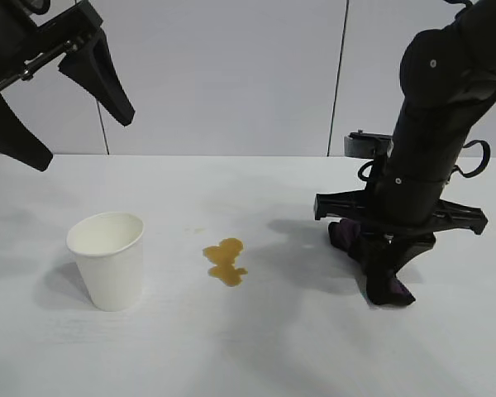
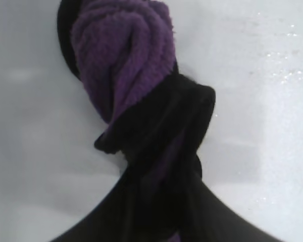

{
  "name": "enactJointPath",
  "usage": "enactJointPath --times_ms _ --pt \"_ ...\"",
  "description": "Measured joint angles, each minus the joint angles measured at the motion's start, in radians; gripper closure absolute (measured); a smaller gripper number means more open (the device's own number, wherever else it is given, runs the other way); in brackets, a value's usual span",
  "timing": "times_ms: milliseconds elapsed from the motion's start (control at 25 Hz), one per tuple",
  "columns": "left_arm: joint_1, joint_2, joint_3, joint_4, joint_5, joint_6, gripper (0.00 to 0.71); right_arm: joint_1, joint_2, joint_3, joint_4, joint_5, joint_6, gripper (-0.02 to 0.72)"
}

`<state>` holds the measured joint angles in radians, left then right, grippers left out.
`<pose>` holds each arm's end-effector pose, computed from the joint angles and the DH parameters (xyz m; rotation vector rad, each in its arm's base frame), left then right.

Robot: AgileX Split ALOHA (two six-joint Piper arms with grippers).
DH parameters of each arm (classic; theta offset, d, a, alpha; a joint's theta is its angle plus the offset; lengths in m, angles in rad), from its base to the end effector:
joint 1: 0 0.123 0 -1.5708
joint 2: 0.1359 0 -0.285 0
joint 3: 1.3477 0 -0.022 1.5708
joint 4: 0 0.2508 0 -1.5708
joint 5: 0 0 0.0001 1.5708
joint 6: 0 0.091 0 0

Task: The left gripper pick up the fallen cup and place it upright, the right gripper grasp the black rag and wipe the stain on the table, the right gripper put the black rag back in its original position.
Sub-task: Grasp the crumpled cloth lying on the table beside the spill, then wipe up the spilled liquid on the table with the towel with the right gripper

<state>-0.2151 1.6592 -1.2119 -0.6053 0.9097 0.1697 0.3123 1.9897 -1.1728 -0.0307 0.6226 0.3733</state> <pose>0.3207 -0.1119 0.2581 0.1085 2.7612 -0.7617 0.3539 0.1126 0.1256 0.0557 2.9273 0.0795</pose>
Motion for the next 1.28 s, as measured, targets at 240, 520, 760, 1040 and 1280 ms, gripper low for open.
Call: enactJointPath --times_ms 240,520,760,1040,1280 --pt "0.0 0.0 0.0 -0.001 -0.008 0.0 0.017 0.059 -0.037 -0.059 0.074 0.006 -0.004 0.633" --pt "0.0 0.0 0.0 -0.001 -0.009 -0.001 0.017 0.205 -0.041 -0.169 0.121 0.001 -0.008 0.633" --pt "0.0 0.0 0.0 -0.002 -0.009 -0.001 0.017 0.282 0.008 -0.179 0.133 -0.041 -0.008 0.633" --pt "0.0 0.0 0.0 -0.002 -0.009 -0.002 0.017 0.308 0.117 -0.18 0.136 -0.097 -0.007 0.633" --pt "0.0 0.0 0.0 -0.002 -0.01 -0.002 0.017 0.277 0.137 -0.187 0.125 -0.108 0.02 0.633"
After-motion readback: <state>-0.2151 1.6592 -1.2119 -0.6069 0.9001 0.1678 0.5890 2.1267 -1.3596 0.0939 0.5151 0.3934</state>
